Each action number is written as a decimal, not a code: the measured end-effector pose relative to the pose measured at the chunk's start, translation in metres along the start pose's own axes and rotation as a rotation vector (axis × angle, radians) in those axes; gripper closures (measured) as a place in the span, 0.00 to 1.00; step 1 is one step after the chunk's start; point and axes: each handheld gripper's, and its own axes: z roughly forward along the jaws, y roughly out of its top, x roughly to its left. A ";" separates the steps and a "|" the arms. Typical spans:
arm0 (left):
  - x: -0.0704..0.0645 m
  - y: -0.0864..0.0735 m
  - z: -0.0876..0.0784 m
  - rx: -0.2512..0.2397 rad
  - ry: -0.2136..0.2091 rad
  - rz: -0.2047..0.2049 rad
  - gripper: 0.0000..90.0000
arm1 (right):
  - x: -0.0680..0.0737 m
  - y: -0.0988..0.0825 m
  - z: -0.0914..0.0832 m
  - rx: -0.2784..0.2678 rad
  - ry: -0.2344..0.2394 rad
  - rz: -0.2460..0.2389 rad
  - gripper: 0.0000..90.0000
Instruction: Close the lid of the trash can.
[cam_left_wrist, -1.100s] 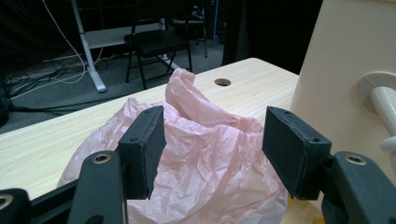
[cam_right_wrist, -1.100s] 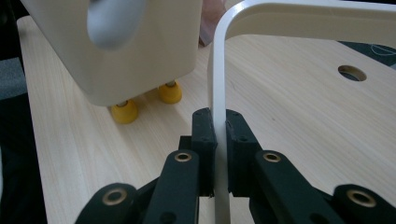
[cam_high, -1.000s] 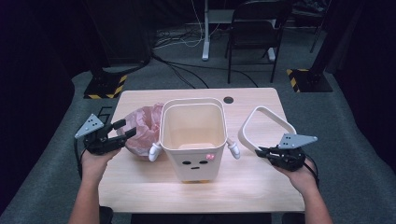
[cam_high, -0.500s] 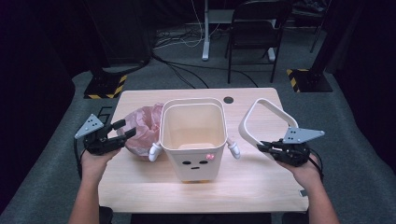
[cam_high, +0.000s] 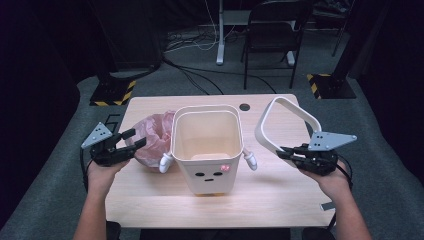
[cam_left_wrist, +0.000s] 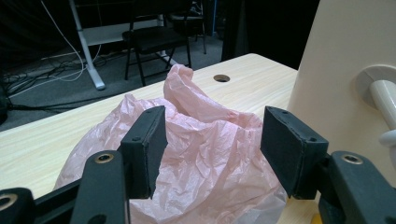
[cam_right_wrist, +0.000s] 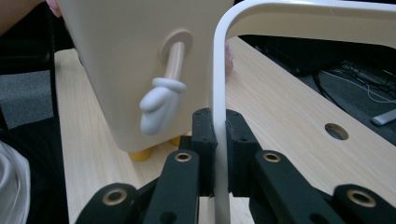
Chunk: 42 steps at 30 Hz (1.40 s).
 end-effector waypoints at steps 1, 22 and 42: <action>0.000 0.000 0.000 -0.001 0.000 -0.001 0.45 | 0.001 0.001 -0.001 -0.005 0.003 -0.003 0.93; 0.001 0.002 -0.005 -0.008 -0.009 -0.028 0.46 | 0.010 0.026 -0.016 -0.071 0.046 -0.037 0.93; -0.008 0.011 -0.014 -0.021 -0.028 -0.012 0.47 | 0.026 0.053 -0.022 -0.125 0.089 -0.103 0.93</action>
